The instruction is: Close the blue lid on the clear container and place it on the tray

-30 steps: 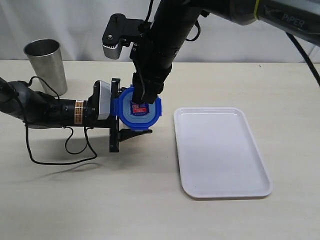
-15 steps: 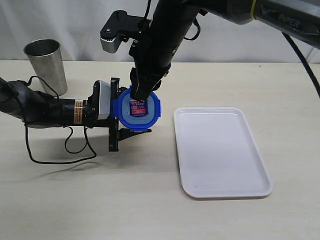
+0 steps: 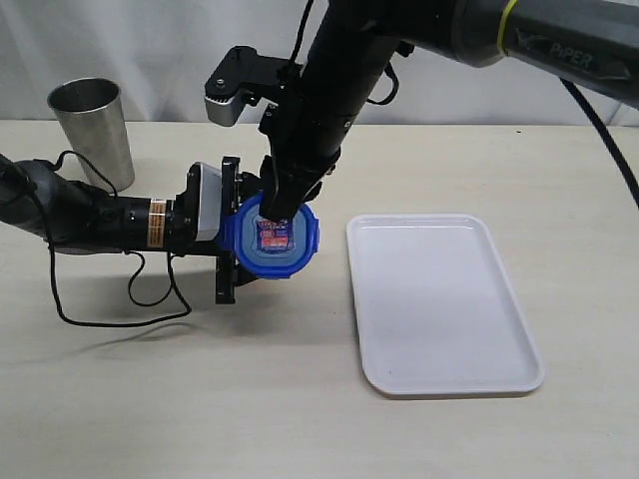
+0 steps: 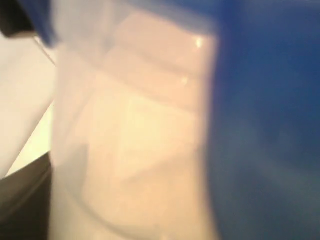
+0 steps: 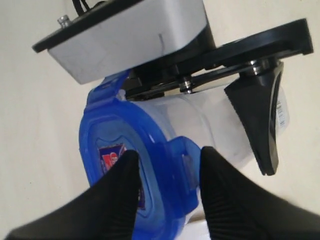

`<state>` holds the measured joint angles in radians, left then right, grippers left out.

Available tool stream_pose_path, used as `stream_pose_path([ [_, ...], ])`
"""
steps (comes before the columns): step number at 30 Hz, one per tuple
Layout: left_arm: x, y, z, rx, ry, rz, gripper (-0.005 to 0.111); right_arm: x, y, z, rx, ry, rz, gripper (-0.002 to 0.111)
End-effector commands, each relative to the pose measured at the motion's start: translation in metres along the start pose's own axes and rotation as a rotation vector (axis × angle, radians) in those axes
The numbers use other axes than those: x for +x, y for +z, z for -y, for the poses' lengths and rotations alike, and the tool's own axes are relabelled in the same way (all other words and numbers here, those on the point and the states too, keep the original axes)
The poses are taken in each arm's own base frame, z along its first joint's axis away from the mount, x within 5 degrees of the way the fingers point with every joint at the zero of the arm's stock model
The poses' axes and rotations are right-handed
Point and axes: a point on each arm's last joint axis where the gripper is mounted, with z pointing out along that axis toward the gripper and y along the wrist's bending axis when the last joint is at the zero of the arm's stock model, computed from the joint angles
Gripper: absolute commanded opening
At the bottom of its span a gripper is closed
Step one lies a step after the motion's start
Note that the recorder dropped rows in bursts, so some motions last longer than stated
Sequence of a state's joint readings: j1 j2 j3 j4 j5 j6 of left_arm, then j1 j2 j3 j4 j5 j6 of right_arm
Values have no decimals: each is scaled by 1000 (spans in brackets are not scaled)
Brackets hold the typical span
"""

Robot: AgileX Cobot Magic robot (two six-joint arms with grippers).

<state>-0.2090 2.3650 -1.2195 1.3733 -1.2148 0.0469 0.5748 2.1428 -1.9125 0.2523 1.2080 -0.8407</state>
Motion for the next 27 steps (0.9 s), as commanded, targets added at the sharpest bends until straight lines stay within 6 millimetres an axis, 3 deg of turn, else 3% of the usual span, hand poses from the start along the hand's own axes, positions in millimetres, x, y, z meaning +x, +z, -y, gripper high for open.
stream_pose_path([
  [1,-2,2,2,4,-150,8,0,15,28,15,48,18,-154,34],
  [13,7,-14,-7,-74,-365,-6,0,15,-42,33,242,191,-39,34],
  [21,7,-15,-8,-81,-428,-2,0,10,-66,35,324,350,91,34],
  [27,7,-15,-12,-107,-452,-21,0,-4,-70,22,155,503,235,34],
])
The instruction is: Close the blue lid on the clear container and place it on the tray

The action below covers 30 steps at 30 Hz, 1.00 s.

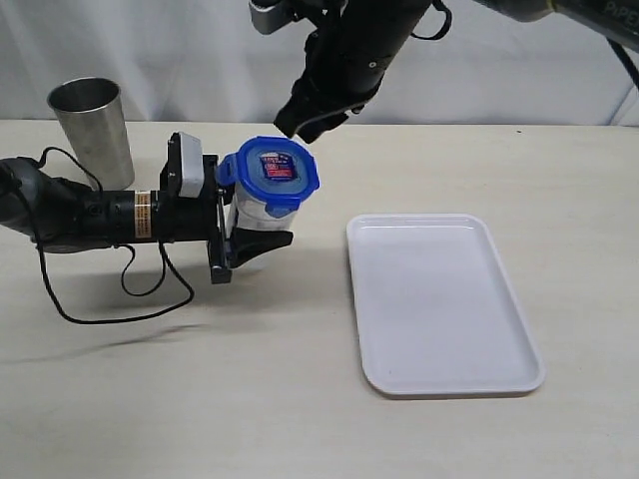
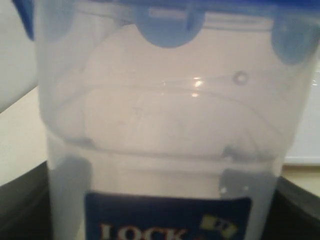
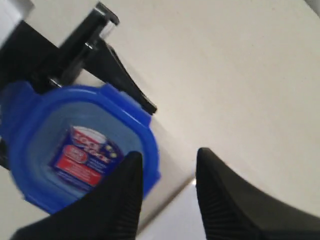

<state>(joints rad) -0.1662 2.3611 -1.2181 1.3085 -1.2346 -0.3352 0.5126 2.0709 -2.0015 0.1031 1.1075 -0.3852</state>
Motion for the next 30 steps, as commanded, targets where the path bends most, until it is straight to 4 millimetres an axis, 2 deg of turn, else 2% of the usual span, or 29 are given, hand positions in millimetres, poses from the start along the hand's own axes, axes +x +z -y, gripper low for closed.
stream_pose_path([
  [1,1,0,-1,-17,-51,-34,0,-5,-4,-17,-186,104,55,34],
  [3,-3,0,-1,-15,-63,-29,0,-2,4,-23,-260,93,36,32],
  [5,-5,-1,-2,-16,-99,-27,0,1,12,-23,-263,98,5,29],
  [13,-26,-4,-1,48,-57,-47,0,11,28,-7,-102,164,-95,10],
  [25,-28,-4,-2,42,-80,-51,0,26,57,-3,-62,189,-202,10],
  [30,-21,-1,-3,9,-73,-138,0,20,44,-2,-45,187,-146,12],
])
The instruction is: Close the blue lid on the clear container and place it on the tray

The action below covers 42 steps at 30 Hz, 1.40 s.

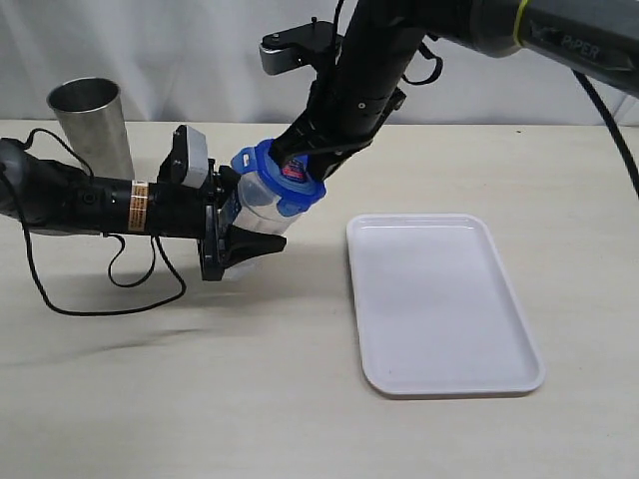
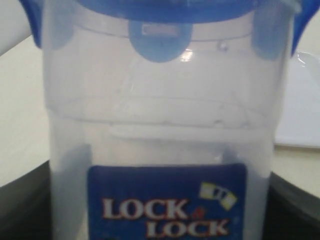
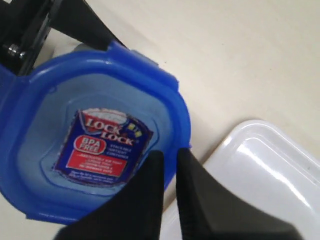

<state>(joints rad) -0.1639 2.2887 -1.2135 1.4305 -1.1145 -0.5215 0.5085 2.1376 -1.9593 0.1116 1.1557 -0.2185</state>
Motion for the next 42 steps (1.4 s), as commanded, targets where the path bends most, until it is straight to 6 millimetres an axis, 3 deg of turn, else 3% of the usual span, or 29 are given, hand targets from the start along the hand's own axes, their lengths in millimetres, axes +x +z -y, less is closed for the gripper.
stream_pose_path([
  [1,-6,6,-1,-39,6,-42,0,0,-2,0,7,7,28,14],
  [8,-4,16,3,-49,15,-101,0,-11,-44,-5,5,119,223,44],
  [12,-2,16,1,-65,13,-122,0,-15,-61,-18,-105,145,293,52],
  [16,-2,16,1,-69,13,-128,0,-13,-54,-33,-100,120,233,48],
  [22,-2,16,1,-69,13,-128,0,-8,-42,-46,49,98,139,48],
  [26,-2,16,1,-70,-4,-127,0,-8,-39,-48,76,116,132,48],
  [36,-2,16,1,-70,-8,-127,0,-10,-8,-46,73,119,84,48],
  [42,-2,16,1,-69,-9,-122,0,-10,-1,-49,46,46,76,33],
])
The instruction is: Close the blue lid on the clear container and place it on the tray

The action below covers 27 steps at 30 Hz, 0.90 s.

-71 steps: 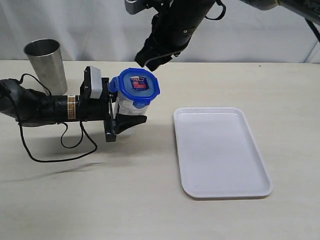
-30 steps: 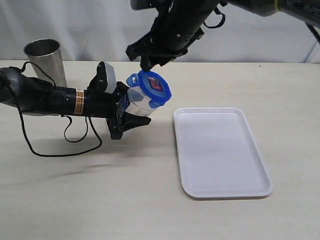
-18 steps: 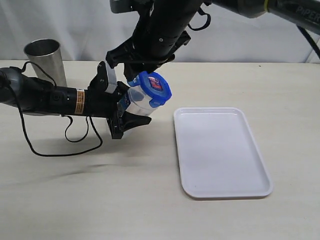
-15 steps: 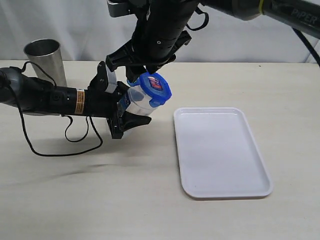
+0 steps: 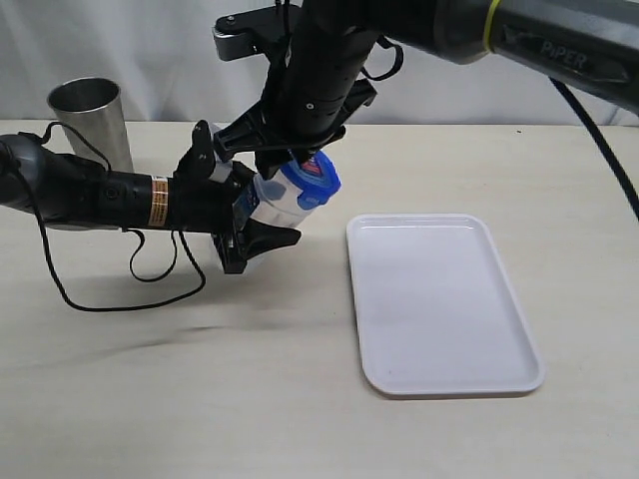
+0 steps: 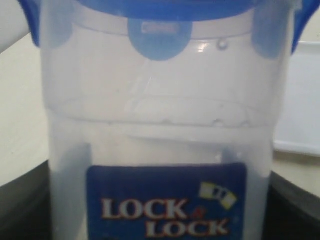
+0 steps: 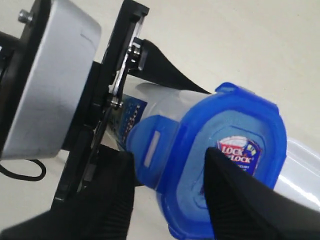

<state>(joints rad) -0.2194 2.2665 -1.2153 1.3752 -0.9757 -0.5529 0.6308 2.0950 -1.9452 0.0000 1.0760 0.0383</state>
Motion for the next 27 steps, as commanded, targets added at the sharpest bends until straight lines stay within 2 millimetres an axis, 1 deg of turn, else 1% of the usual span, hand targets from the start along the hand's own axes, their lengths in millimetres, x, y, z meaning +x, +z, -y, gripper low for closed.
stream_pose_path([
  [1,5,1,1,-2,13,-41,0,2,12,-2,-18,-47,-19,31],
  [3,5,1,1,-2,13,-41,0,2,14,-2,-18,-49,-23,27],
  [5,5,1,1,-2,13,-41,0,2,18,-1,-15,-54,-31,27],
  [8,4,1,2,5,13,-31,0,3,26,-7,5,-103,-38,27],
  [13,3,1,2,11,13,-23,0,3,34,-21,84,-190,-27,27],
  [17,3,1,2,12,14,-24,0,3,38,-22,148,-210,-25,27],
  [21,3,1,2,15,15,-22,0,5,47,-23,161,-224,-42,27],
  [22,2,1,3,20,16,-17,0,5,50,-23,187,-247,-43,27],
  [26,2,1,3,21,16,-15,0,5,52,-27,201,-268,-44,27],
  [27,2,1,3,21,16,-15,0,5,49,-28,200,-282,-38,27],
])
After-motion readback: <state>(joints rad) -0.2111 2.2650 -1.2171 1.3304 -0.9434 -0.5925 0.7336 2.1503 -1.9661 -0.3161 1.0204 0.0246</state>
